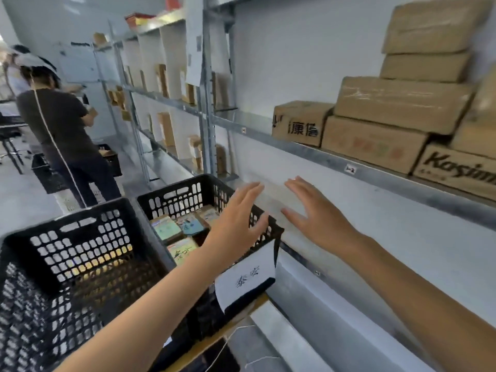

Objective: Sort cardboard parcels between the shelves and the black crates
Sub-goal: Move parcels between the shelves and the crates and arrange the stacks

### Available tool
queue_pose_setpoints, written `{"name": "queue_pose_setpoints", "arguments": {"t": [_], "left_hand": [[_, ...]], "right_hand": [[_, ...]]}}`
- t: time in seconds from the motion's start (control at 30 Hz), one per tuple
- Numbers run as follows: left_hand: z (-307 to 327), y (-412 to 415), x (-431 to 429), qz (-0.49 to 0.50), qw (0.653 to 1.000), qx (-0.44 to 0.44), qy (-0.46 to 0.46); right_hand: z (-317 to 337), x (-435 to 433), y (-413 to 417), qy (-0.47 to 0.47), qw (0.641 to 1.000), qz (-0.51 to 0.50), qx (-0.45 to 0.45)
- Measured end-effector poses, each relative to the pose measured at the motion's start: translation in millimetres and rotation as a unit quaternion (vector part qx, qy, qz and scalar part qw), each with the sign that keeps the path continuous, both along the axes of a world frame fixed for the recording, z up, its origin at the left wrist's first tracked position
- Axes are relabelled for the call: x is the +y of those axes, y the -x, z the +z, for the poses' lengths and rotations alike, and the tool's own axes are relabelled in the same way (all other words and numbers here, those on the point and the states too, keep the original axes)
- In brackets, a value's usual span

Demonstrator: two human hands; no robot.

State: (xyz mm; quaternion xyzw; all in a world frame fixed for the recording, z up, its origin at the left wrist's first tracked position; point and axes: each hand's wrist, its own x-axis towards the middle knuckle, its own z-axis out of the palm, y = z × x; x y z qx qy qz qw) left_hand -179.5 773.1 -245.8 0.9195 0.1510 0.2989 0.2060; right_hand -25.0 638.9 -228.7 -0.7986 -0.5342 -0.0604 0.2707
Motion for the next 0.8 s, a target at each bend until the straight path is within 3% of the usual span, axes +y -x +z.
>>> {"name": "queue_pose_setpoints", "arguments": {"t": [0.4, 0.8], "left_hand": [[42.1, -61.7, -124.8, -0.134, 0.989, -0.057, -0.006], [61.0, -87.6, -307.1, -0.239, 0.967, -0.092, -0.013]], "right_hand": [[34.6, -159.9, -15.6, -0.016, 0.991, -0.121, -0.052], [67.2, -369.3, 6.5, -0.006, 0.968, -0.242, -0.065]]}}
